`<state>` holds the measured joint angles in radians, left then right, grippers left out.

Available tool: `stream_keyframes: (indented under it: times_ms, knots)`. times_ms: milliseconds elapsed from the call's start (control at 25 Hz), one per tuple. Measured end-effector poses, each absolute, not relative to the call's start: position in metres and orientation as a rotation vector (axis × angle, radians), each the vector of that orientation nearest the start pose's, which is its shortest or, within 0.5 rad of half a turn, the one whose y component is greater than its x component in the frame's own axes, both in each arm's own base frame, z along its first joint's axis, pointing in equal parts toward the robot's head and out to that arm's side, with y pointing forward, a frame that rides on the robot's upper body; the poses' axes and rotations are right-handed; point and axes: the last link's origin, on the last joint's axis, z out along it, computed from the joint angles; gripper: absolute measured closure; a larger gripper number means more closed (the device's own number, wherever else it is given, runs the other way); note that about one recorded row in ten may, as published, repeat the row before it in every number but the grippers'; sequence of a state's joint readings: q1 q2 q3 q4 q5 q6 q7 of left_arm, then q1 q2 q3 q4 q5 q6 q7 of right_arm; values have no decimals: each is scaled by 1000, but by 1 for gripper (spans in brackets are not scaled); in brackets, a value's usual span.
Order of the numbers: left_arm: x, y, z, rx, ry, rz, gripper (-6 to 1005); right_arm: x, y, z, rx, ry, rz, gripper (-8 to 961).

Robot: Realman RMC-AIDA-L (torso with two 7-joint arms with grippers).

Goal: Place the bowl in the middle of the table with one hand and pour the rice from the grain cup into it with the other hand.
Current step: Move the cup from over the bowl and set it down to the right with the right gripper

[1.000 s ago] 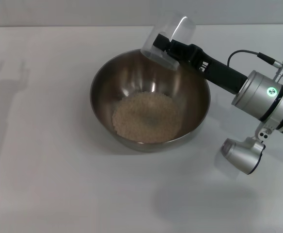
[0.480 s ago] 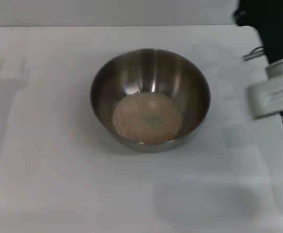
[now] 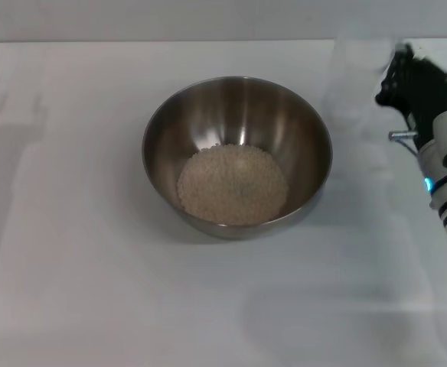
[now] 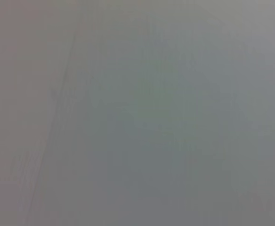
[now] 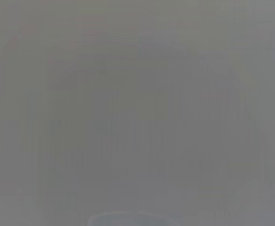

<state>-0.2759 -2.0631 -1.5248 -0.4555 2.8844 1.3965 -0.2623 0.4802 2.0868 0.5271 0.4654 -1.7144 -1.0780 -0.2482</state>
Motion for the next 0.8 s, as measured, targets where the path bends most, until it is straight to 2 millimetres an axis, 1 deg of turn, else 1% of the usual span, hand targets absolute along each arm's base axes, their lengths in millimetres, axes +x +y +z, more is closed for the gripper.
stream_keyframes:
  times_ms: [120,320,480,800]
  knots:
    - [-294,319,71,-1304,-259,-1065,367,283,347,-62,-1585,651,631,946]
    - [-294,316,72,-1298,-250,-1073,365,290,350,-69,-1632,694,567,946]
    - [-294,314,73,-1294,-243,-1082,364,293,353,-71,-1662,704,534,946]
    - [-294,314,73,-1290,-243,-1084,361,292,356,-74,-1702,685,505,893]
